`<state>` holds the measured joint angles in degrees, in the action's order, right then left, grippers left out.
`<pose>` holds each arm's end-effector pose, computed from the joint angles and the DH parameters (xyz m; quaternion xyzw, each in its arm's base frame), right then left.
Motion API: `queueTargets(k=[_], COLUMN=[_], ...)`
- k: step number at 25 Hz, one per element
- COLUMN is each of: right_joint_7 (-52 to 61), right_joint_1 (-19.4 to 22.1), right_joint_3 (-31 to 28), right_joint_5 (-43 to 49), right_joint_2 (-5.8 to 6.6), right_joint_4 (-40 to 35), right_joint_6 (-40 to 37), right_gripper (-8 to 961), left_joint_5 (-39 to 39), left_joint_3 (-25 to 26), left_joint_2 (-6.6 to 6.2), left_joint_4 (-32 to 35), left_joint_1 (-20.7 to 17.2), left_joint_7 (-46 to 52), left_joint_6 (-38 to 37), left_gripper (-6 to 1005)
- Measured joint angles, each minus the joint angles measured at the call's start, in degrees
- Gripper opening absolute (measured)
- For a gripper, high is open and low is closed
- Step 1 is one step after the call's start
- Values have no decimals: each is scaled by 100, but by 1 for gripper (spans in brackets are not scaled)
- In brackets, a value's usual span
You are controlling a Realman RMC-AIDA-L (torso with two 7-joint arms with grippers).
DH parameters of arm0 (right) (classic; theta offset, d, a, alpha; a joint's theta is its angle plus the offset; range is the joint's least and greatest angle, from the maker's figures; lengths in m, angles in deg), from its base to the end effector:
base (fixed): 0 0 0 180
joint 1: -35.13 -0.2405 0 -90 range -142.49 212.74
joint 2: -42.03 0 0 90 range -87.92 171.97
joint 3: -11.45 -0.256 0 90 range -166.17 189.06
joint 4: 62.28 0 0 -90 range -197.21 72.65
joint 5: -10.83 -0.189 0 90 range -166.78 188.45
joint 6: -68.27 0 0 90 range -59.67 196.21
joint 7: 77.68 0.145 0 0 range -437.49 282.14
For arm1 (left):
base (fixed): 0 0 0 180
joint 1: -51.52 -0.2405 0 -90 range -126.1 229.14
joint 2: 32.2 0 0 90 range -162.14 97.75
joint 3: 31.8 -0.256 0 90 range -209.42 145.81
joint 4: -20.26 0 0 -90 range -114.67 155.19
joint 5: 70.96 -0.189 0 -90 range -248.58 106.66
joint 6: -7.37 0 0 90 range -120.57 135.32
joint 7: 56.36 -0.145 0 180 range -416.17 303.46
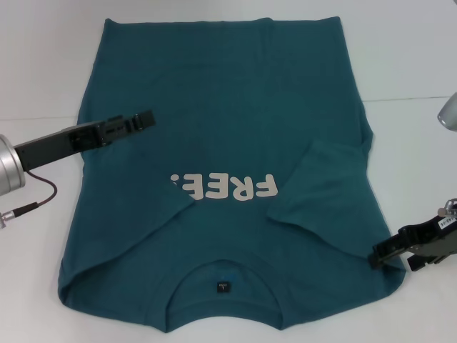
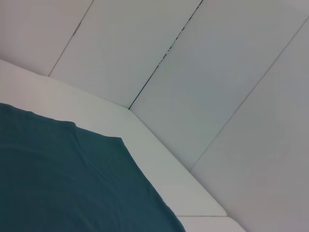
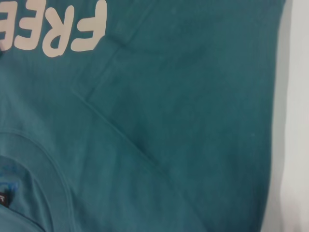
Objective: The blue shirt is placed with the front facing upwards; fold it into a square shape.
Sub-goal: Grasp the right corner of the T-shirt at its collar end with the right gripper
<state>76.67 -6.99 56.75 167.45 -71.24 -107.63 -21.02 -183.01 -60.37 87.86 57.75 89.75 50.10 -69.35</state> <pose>0.2798 0.3480 0.0387 -0.7369 0.6503 -0.1058 0.1517 -0.2248 0.3801 0.0245 -0.8150 -0.4253 -0.3422 0.1945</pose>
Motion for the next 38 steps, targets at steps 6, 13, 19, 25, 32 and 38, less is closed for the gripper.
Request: queueTargets(k=[6, 13, 19, 25, 32, 38], right_joint_7=[71, 105, 121, 168, 110, 61], right_joint_1=[0, 1, -8, -16, -16, -6], right_joint_3=[113, 124, 128, 216, 196, 188], right_joint_5=[0, 0, 4, 125, 154, 148], right_joint_2=[-10, -20, -16, -12, -20, -13], right_joint_4=[0, 7, 135, 146, 85, 65], right_joint_6=[62, 139, 198, 203, 175, 163], right_gripper=[817, 709, 559, 435, 198, 64], left_joint_5=[65, 98, 104, 222, 249, 267], left_joint_3=[0, 0, 0, 0, 0, 0], left_joint_2=[0, 0, 0, 0, 0, 3], left_joint_4=[-5, -6, -6, -5, -14, -14], left_joint_1=[0, 0, 0, -22, -47, -77], left_joint_7=[0, -2, 12, 11, 11, 19], left_joint_6=[-1, 0, 0, 0, 0, 0], left_gripper=[936, 936, 937, 937, 936, 936])
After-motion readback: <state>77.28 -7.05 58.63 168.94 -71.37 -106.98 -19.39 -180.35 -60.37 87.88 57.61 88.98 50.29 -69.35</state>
